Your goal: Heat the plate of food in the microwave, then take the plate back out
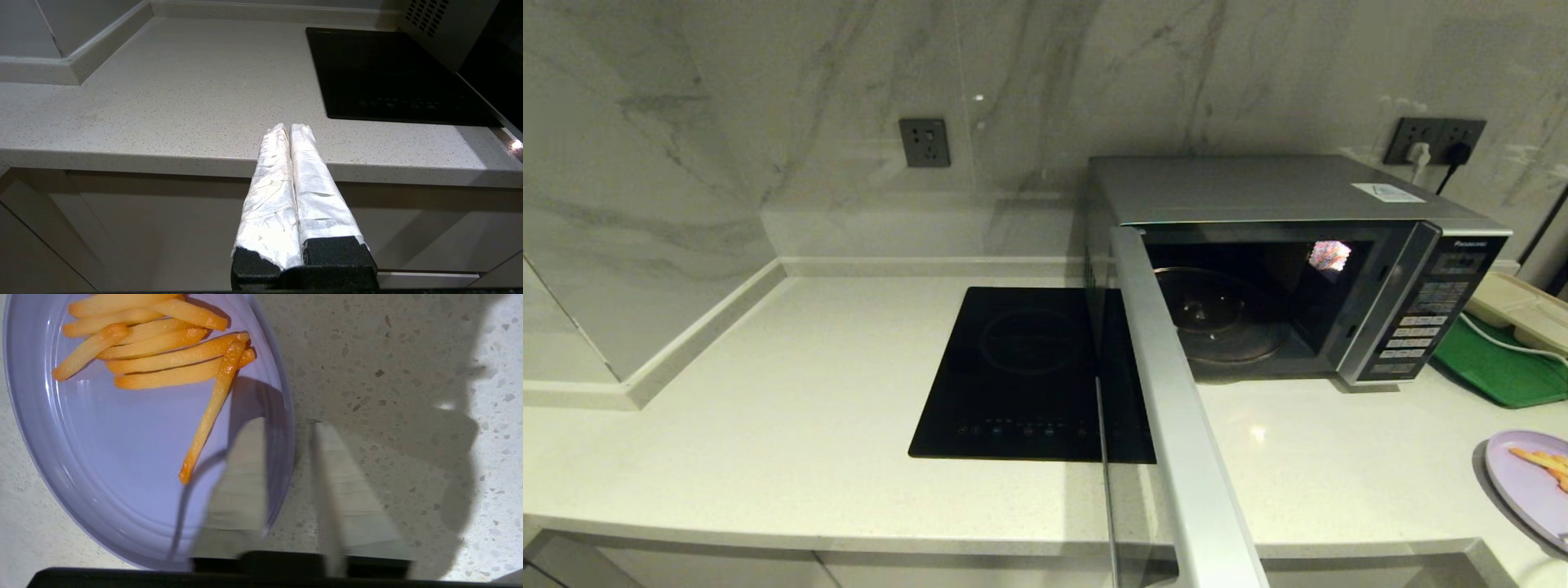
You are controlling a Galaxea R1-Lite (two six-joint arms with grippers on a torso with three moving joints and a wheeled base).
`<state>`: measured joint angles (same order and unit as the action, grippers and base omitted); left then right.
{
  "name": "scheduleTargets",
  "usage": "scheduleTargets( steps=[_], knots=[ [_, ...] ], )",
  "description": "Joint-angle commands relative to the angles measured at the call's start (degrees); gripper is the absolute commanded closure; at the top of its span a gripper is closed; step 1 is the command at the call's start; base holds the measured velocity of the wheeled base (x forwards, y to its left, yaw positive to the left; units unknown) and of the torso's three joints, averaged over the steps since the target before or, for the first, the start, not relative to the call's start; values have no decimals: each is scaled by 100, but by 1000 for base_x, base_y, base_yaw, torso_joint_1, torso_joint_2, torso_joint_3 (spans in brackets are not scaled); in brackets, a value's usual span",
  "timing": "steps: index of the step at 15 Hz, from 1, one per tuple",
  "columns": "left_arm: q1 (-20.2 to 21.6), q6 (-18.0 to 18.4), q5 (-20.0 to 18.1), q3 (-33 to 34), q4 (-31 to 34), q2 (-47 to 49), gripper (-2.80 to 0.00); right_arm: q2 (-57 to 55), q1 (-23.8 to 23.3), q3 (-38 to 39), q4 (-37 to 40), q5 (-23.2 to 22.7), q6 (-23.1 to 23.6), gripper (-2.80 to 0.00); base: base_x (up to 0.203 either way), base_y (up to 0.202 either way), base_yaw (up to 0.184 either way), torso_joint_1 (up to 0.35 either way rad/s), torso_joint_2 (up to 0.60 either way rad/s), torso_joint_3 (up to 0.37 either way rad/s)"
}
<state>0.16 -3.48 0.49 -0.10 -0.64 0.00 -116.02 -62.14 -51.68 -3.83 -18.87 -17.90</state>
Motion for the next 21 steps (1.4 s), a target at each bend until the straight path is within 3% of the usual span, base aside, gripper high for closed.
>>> scheduleTargets(
  steps=[1,5,8,12,16,18,20,21],
  knots=[
    [2,-4,4,1,-7,0,0,71,-62,-18,-4,-11,-12,-280,0,0,0,0,0,0],
    [2,-4,4,1,-7,0,0,392,-228,20,14,-64,139,-280,0,0,0,0,0,0],
    [2,-4,4,1,-7,0,0,1162,-237,156,244,-451,291,-280,0,0,0,0,0,0],
    [2,-4,4,1,-7,0,0,2905,49,-88,2089,-1385,583,-280,0,0,0,0,0,0],
    [2,-4,4,1,-7,0,0,4449,1625,-965,4471,-1741,585,-280,0,0,0,0,0,0],
    [2,-4,4,1,-7,0,0,4787,2466,-1180,4787,-1742,156,-280,0,0,0,0,0,0],
    [2,-4,4,1,-7,0,0,4893,3374,-1538,5054,-1385,-266,-280,0,0,0,0,0,0],
    [2,-4,4,1,-7,0,0,4892,3917,-1767,5232,-1046,-449,0,0,0,0,0,0,0]
  ],
)
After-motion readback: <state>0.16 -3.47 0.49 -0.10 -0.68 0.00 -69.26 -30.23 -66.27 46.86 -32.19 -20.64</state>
